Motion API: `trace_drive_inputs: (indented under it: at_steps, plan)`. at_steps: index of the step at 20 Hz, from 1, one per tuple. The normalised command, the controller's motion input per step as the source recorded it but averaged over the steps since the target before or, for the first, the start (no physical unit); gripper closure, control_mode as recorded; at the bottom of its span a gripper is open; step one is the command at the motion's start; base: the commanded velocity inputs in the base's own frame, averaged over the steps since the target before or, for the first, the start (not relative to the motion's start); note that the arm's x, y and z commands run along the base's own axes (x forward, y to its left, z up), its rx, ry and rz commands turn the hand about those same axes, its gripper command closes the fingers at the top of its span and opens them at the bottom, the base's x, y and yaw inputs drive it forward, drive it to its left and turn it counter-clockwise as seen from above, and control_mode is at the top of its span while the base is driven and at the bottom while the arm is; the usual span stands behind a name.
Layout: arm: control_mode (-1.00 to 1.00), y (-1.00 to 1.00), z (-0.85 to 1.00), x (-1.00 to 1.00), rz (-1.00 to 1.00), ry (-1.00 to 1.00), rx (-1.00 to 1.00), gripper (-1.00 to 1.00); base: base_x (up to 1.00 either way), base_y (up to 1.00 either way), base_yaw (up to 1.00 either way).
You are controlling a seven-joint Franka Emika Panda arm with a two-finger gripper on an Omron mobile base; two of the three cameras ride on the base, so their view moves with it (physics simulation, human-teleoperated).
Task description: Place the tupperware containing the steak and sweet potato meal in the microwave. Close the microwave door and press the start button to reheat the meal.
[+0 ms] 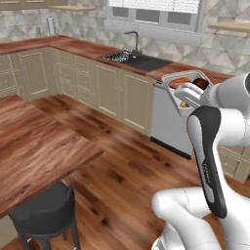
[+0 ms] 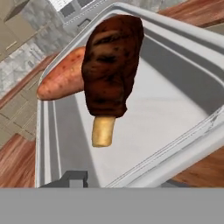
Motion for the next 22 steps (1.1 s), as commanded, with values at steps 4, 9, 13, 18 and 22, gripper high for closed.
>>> trace_drive_inputs:
  at_steps: [4, 9, 13, 18, 22]
  plan:
    - [1.00, 0.00, 0.00, 0.00, 0.00, 0.00, 0.00, 1.00, 1.00, -0.60, 0.52]
    - [1.00, 0.00, 0.00, 0.00, 0.00, 0.00, 0.00, 1.00, 1.00, -0.59, 0.53]
    - [1.00, 0.00, 0.00, 0.00, 0.00, 0.00, 0.00, 1.00, 1.00, -0.57, 0.54]
    - [1.00, 0.00, 0.00, 0.00, 0.00, 0.00, 0.00, 1.00, 1.00, -0.49, 0.55]
    - [1.00, 0.00, 0.00, 0.00, 0.00, 0.00, 0.00, 1.00, 1.00, -0.44, 0.56]
